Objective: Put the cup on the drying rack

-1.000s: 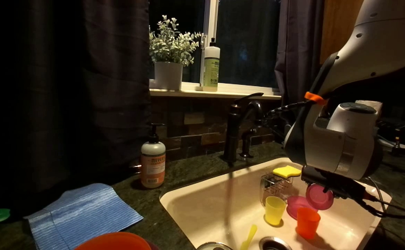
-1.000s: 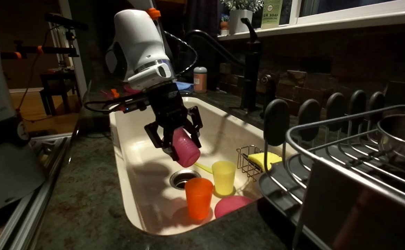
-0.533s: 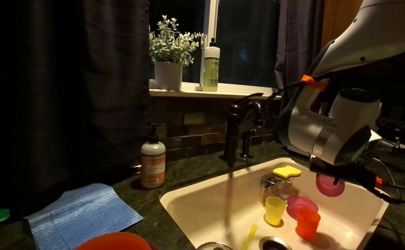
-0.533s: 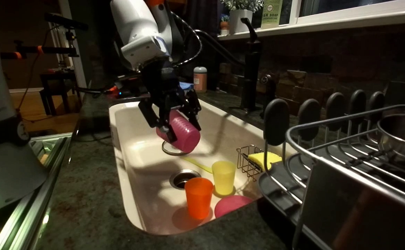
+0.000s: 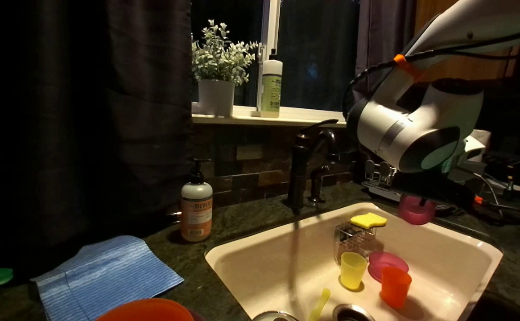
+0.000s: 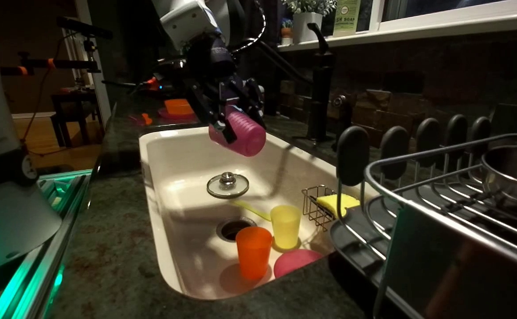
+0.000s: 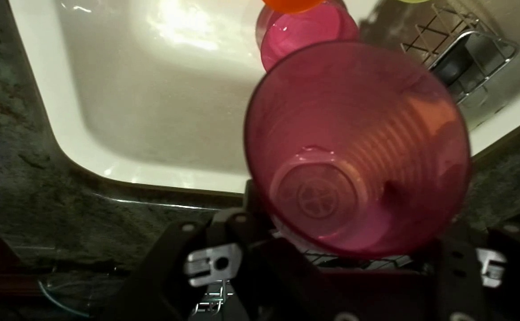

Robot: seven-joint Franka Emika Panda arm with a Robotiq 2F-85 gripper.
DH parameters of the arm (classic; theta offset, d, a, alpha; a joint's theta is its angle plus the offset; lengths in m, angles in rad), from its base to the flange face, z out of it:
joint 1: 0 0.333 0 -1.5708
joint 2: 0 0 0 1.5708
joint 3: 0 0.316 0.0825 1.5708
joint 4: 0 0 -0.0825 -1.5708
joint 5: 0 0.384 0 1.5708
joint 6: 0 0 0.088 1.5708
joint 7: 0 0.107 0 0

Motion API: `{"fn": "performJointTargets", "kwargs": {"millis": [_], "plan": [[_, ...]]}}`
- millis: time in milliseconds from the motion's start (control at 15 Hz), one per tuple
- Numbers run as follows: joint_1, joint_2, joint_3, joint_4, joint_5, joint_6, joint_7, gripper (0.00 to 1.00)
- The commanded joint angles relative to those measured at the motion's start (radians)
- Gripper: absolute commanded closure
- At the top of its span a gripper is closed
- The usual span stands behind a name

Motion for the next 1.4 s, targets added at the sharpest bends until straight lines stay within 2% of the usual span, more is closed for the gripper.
{"fn": "performJointTargets", "kwargs": {"millis": [0,200,467,1000,1333], "plan": [[-0.157,-0.026,0.172,-0.025,-0.072,0.032,0.017,0.55],[-0.259,-0.062,0.283,-0.054,-0.118,0.063,-0.054,0.55],[-0.336,-0.103,0.347,-0.082,-0.136,0.069,-0.143,0.55],[-0.415,-0.227,0.354,-0.14,-0.213,0.179,-0.269,0.55],[-0.463,-0.27,0.335,-0.166,-0.278,0.195,-0.326,0.55]]}}
